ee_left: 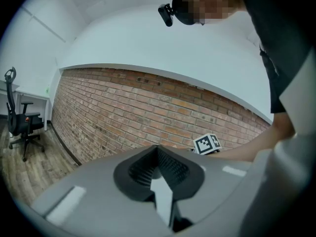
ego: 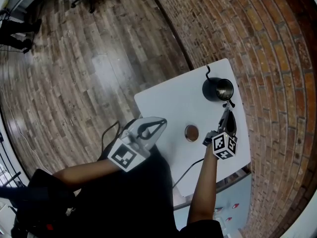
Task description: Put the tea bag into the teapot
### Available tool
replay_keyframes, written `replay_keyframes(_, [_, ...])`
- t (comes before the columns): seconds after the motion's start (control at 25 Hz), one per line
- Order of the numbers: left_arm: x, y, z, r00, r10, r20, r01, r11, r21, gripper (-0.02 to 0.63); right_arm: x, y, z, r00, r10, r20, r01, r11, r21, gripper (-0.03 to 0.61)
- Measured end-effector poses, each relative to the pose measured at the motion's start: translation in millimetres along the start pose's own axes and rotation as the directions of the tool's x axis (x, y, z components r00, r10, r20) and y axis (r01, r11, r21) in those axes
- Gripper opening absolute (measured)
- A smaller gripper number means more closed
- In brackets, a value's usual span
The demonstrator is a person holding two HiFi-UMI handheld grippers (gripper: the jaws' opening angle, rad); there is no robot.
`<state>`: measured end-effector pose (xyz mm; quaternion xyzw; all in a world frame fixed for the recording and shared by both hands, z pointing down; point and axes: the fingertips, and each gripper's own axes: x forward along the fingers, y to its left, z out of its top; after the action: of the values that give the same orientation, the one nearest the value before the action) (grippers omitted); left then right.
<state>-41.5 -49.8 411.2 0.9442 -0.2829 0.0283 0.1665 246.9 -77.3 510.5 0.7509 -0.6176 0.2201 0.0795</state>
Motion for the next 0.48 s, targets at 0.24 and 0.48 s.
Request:
replay_keyframes(0.24, [1, 3, -3, 1.0, 0.011, -0.005, -0.012, 1.0, -0.007, 0.0, 15, -2, 8, 1.0, 0.008, 0.001, -0.008, 1.0, -0.014, 0.023])
replay_keyframes(0.48, [-1, 14, -1, 0.999, 0.049, -0.003, -0.049, 0.999, -0.017, 0.0, 31, -1, 8, 1.0, 0.022, -0.014, -0.022, 1.0, -0.011, 0.023])
